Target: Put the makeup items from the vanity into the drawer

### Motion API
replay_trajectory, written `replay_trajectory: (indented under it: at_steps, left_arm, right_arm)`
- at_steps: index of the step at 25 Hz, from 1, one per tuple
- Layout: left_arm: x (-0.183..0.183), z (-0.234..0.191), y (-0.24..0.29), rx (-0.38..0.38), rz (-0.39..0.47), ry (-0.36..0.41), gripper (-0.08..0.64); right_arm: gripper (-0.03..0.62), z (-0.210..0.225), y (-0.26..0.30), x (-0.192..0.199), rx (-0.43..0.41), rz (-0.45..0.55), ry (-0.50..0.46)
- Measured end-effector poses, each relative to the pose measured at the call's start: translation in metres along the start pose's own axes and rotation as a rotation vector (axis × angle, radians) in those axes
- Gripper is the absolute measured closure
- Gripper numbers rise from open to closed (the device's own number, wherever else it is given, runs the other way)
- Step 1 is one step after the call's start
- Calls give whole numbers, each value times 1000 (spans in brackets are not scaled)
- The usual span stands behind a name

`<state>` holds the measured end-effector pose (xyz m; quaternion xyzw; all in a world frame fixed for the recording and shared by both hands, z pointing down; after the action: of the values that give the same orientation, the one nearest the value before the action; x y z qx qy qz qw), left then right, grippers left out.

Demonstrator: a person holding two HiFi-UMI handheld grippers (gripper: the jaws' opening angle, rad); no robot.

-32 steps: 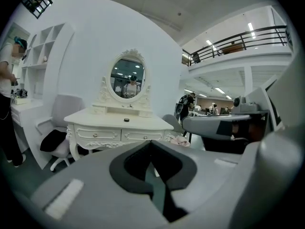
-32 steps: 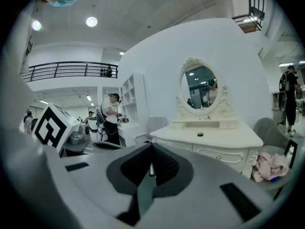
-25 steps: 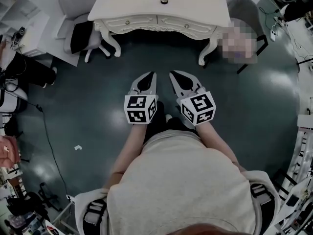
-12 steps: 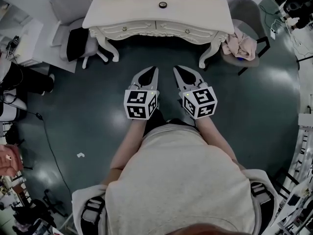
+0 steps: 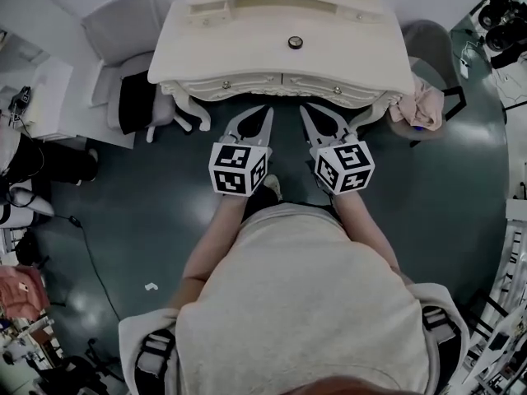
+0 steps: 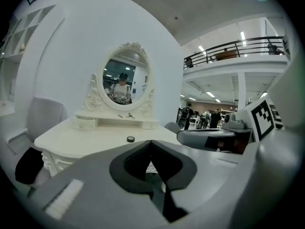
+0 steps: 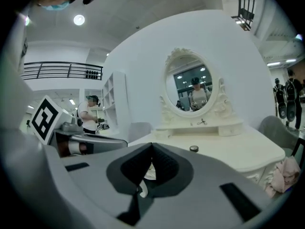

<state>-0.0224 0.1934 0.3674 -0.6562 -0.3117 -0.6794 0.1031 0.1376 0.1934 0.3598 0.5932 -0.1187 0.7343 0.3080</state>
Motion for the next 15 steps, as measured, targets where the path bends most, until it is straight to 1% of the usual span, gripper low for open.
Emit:
replay_trajectory:
  at_steps: [4,8,11,15]
  left_arm:
    - [-4,-33,20,37,-7,-1,551]
    - [3,-50,31,64,-39,-45,551]
    - [8,-60,37,62,-53,-69,551]
    - [14,-76,48,40,-68,-96,551]
  right_arm:
    - [584,2,38,-5,20,-2,8]
    - [584,4,60,-3,34,-48,6]
    - [584,12,73,-1,49,-76,19]
    - [584,23,88,1,53,-96,32]
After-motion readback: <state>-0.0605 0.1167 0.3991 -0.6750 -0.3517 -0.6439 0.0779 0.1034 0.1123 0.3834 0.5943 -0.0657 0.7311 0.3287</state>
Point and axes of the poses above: the fingertips, and each gripper's own axes: y forward along the fingers, z to its right, x out of its underside, the point moved 8 cm from there along -y, backward along the fingers, and after that the axes turned 7 degrees about y, right-handed, at the moved point
